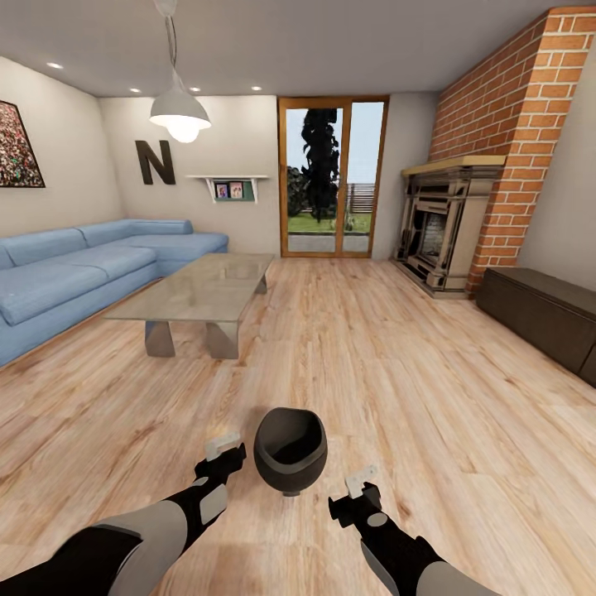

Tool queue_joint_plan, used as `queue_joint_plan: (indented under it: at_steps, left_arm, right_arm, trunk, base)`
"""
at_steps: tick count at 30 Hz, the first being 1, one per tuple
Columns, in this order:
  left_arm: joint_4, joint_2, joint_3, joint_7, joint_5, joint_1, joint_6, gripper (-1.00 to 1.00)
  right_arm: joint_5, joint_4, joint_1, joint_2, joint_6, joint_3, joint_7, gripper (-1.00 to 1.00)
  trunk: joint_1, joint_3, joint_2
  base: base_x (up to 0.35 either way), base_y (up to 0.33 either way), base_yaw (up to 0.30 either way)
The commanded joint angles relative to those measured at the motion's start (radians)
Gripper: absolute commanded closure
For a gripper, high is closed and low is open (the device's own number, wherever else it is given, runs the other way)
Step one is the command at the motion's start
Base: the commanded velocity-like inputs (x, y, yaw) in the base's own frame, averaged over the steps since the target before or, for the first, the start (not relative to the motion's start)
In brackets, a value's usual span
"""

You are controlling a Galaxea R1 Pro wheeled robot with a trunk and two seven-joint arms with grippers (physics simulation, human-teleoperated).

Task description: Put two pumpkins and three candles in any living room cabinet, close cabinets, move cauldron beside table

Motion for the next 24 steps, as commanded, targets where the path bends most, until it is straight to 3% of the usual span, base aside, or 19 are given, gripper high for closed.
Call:
queue_joint_plan:
  at_steps: [1, 11, 15, 20, 24]
  left_arm:
    - [0.004, -0.001, -0.009, 0.002, 0.005, -0.002, -0.006, -1.0]
    - [0.003, 0.001, -0.008, -0.001, 0.001, -0.002, -0.003, -1.0]
    - [0.0, 0.01, -0.008, -0.002, 0.0, -0.003, 0.058, -1.0]
    - [-0.032, 0.02, -0.009, 0.002, -0.001, -0.003, 0.161, -1.0]
    - [-0.102, 0.029, -0.009, 0.005, -0.002, -0.004, 0.256, -1.0]
  right_arm:
    - [-0.011, 0.0, -0.001, -0.001, -0.002, 0.009, -0.006, -1.0]
    - [-0.012, -0.004, -0.004, -0.003, 0.0, 0.005, -0.013, -1.0]
    - [-0.012, -0.004, -0.017, -0.004, 0.024, 0.003, -0.014, -1.0]
    - [-0.014, -0.057, -0.059, -0.005, 0.145, 0.001, -0.013, -1.0]
    - [-0.015, -0.171, -0.08, -0.005, 0.3, -0.011, -0.013, -1.0]
  trunk:
    - [0.0, -0.001, 0.0]
    - [0.0, -0.001, 0.0]
    - [0.0, -0.001, 0.0]
    - [0.0, -0.001, 0.0]
    - [0.0, -0.001, 0.0]
  base:
    - [0.0, 0.0, 0.0]
    - [0.0, 0.0, 0.0]
    - [0.0, 0.0, 0.0]
    - [0.0, 0.0, 0.0]
    - [0.0, 0.0, 0.0]
